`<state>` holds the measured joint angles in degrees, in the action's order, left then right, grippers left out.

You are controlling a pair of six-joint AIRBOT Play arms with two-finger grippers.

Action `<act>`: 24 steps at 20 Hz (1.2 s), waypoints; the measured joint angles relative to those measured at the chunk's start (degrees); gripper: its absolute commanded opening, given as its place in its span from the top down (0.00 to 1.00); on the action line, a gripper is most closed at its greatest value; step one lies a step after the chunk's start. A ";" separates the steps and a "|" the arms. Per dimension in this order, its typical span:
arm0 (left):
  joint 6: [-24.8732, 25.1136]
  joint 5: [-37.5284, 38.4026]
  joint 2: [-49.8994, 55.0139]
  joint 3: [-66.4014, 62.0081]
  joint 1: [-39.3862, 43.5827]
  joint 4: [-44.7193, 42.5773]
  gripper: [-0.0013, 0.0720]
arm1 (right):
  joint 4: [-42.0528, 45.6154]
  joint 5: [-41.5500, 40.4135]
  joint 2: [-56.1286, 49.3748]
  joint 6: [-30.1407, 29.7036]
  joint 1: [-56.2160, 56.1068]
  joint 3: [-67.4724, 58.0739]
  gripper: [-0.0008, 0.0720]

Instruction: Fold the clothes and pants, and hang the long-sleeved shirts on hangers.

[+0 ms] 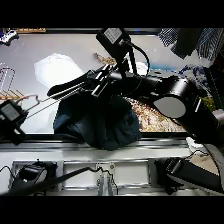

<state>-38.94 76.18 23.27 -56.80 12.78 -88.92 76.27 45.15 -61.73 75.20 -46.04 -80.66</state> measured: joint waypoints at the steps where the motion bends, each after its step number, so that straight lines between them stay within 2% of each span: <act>1: 1.84 -2.82 1.33 0.00 0.00 0.04 0.95 | -0.22 1.01 0.22 0.22 -0.02 0.00 0.92; 6: 10.23 -13.46 9.64 0.00 0.87 4.74 0.95 | -1.51 5.01 0.74 0.87 -0.02 0.00 0.92; 12: 13.22 -24.63 18.95 0.02 1.95 16.50 0.95 | 0.66 5.95 0.85 1.70 -0.02 0.00 0.92; 15: 12.98 -27.26 20.39 0.02 -0.02 19.98 0.95 | 7.39 5.14 0.59 1.73 0.44 0.00 0.92; 18: 10.12 -28.61 20.94 0.02 -5.03 21.29 0.95 | 12.81 1.14 -0.70 1.75 4.26 -0.02 0.92; 21: 6.84 -30.21 21.94 0.04 -11.61 25.75 0.95 | 15.10 -8.20 -4.00 1.66 10.51 -0.02 0.92; 24: 3.39 -31.63 23.78 0.07 -17.55 33.57 0.95 | 16.13 -20.50 -8.92 -2.73 15.13 0.00 0.92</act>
<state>-35.55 44.56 47.05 -56.73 -4.78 -55.35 92.40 24.64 -70.65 72.47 -30.92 -80.66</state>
